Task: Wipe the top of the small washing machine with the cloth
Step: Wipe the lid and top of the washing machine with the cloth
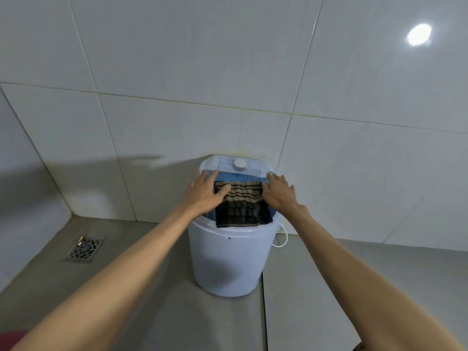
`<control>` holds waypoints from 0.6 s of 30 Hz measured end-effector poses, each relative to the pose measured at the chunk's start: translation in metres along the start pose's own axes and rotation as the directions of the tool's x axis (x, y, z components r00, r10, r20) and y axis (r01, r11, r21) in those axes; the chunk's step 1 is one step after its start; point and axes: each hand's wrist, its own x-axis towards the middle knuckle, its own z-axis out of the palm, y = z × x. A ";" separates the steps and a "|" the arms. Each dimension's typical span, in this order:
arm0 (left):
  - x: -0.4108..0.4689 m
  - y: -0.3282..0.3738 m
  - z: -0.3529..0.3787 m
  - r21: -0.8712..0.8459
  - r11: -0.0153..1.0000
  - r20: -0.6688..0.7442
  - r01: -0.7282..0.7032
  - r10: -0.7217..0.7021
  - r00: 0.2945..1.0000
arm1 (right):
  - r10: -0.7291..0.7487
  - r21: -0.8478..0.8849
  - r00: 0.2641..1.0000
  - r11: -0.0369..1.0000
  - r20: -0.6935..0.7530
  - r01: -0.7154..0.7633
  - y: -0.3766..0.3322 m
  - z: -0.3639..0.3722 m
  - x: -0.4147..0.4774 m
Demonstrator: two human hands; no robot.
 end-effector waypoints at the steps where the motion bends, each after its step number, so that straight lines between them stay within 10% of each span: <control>1: 0.003 -0.011 -0.001 -0.028 0.997 0.009 0.069 -0.069 0.998 | -0.052 -0.014 0.998 0.999 -0.038 0.052 -0.012 0.002 -0.003; 12: -0.005 -0.050 0.034 -0.042 0.988 0.097 0.149 -0.144 0.985 | -0.295 -0.218 0.956 0.933 -0.007 0.286 -0.035 0.063 -0.052; 18: -0.003 -0.055 0.036 -0.006 0.991 0.060 0.132 -0.131 0.990 | 0.066 -0.096 0.998 0.993 -0.004 -0.066 0.003 0.043 -0.017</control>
